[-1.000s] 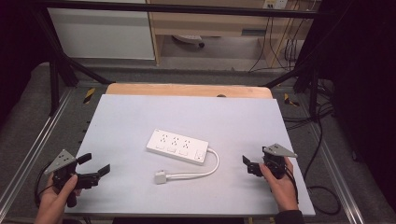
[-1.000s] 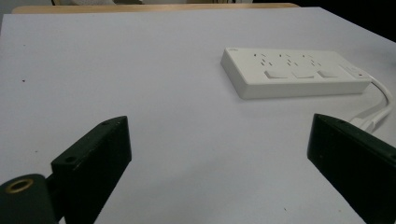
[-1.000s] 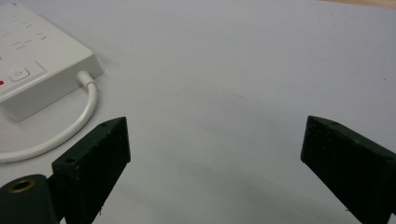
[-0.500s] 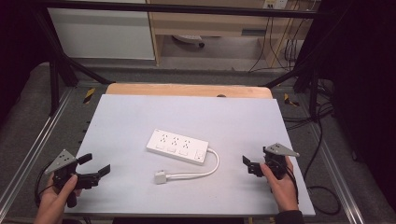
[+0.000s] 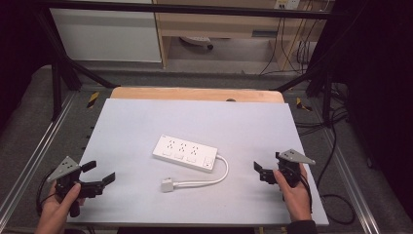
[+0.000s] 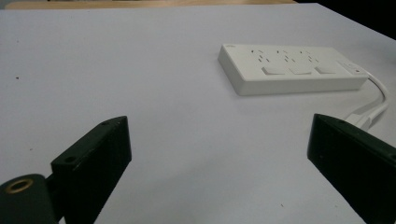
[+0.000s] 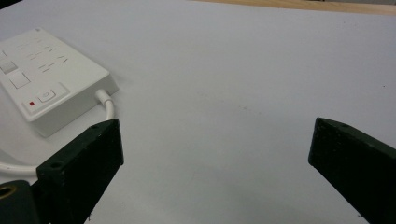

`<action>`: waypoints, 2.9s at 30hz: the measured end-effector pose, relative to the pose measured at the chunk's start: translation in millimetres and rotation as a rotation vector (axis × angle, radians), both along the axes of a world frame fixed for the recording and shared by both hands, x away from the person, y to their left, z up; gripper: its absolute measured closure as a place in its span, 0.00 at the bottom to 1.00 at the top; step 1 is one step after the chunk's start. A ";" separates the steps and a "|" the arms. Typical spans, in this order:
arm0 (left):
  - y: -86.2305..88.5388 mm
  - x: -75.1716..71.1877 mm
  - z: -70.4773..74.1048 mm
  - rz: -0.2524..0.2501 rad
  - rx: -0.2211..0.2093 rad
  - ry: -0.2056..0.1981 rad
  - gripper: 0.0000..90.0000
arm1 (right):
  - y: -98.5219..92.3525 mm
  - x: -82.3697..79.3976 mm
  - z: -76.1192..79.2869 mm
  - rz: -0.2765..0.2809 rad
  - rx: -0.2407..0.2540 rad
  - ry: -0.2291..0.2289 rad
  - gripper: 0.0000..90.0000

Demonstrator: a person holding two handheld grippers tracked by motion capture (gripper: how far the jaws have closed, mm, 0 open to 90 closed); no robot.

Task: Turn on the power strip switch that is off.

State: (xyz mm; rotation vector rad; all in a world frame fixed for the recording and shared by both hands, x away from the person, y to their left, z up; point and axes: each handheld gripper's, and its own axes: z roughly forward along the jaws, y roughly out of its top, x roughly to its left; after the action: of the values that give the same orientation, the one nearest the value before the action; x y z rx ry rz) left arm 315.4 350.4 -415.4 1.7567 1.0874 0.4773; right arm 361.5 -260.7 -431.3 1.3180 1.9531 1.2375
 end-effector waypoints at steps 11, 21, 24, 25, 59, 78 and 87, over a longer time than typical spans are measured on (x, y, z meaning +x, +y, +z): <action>-1.6 0.9 -0.6 -0.007 0.003 0.009 0.07 | 2.8 -4.0 7.4 0.010 0.030 -0.024 0.03; -2.5 1.1 -0.9 -0.011 0.010 0.012 0.07 | 4.5 -5.4 10.9 0.011 0.042 -0.041 0.03; -2.7 1.2 -1.0 -0.013 0.010 0.011 0.07 | 7.6 -5.8 14.7 0.017 0.061 -0.056 0.04; -2.7 1.2 -1.0 -0.014 0.010 0.011 0.07 | 9.0 -5.8 15.9 0.017 0.069 -0.058 0.04; -2.0 1.6 -2.6 -0.008 0.026 0.029 0.07 | 70.1 27.4 55.7 0.129 0.058 -0.079 0.04; -2.1 1.8 -2.7 -0.005 0.028 0.028 0.07 | 89.9 47.4 57.6 0.124 0.092 -0.061 0.04; -2.3 1.6 -2.8 -0.005 0.031 0.030 0.07 | 97.5 52.5 57.5 0.126 0.094 -0.059 0.05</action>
State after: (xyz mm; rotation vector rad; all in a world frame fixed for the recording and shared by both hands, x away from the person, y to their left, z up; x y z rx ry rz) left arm 317.0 348.0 -418.2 1.7990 1.1020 0.4684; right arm 413.9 -163.3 -373.8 1.2042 1.9845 1.4274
